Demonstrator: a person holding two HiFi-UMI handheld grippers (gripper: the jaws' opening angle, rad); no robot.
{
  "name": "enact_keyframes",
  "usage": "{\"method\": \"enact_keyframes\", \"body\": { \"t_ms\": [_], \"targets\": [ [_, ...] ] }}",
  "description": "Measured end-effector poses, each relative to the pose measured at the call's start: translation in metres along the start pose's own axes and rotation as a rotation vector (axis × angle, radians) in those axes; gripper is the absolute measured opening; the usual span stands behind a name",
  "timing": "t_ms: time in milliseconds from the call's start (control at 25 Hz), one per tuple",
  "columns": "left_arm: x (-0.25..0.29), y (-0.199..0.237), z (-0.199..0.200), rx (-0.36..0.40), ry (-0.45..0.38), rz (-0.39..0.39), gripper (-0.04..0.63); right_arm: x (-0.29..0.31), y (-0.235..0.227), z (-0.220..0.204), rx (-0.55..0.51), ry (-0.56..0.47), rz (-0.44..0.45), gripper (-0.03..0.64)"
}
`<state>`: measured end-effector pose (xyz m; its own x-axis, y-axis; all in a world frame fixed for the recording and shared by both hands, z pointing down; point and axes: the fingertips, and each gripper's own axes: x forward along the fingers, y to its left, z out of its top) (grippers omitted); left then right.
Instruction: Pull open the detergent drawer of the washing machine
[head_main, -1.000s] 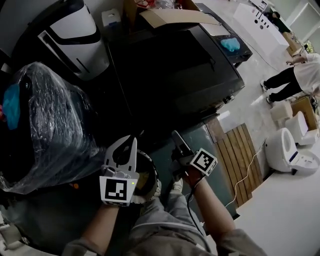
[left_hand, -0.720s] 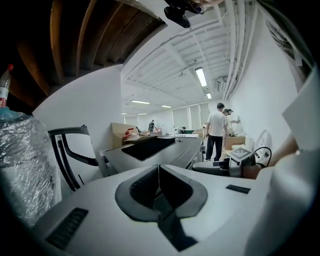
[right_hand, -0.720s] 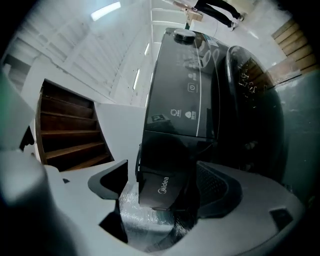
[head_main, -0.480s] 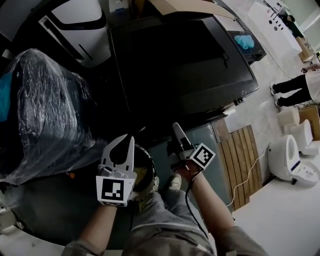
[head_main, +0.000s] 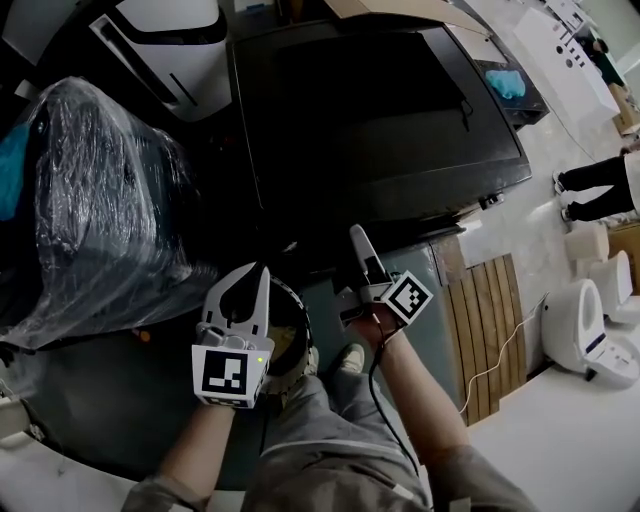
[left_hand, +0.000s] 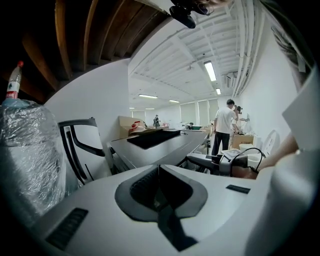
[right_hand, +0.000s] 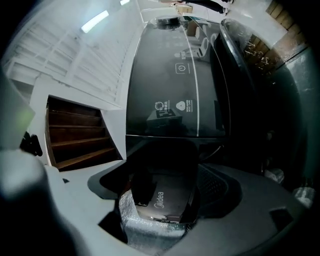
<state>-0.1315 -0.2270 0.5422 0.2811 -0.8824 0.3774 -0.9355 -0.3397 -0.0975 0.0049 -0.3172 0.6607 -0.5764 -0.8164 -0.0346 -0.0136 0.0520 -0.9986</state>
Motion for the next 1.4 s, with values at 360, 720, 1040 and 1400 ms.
{"method": "enact_keyframes", "body": {
  "t_ms": [360, 720, 1040, 1400],
  "targets": [
    [-0.009, -0.007, 0.002, 0.017, 0.011, -0.003, 0.021, -0.014, 0.0, -0.003, 0.014, 0.008, 0.001, 0.411],
    [-0.021, -0.014, -0.007, -0.006, 0.027, -0.016, 0.021, -0.051, 0.001, -0.011, 0.016, -0.005, 0.001, 0.411],
    [-0.033, -0.018, -0.015, 0.002, 0.045, -0.033, 0.021, -0.08, 0.004, -0.019, 0.026, -0.017, -0.008, 0.411],
    [-0.041, -0.024, -0.013, 0.006, 0.033, -0.053, 0.021, -0.106, 0.004, -0.027, 0.025, -0.004, -0.013, 0.411]
  ]
}}
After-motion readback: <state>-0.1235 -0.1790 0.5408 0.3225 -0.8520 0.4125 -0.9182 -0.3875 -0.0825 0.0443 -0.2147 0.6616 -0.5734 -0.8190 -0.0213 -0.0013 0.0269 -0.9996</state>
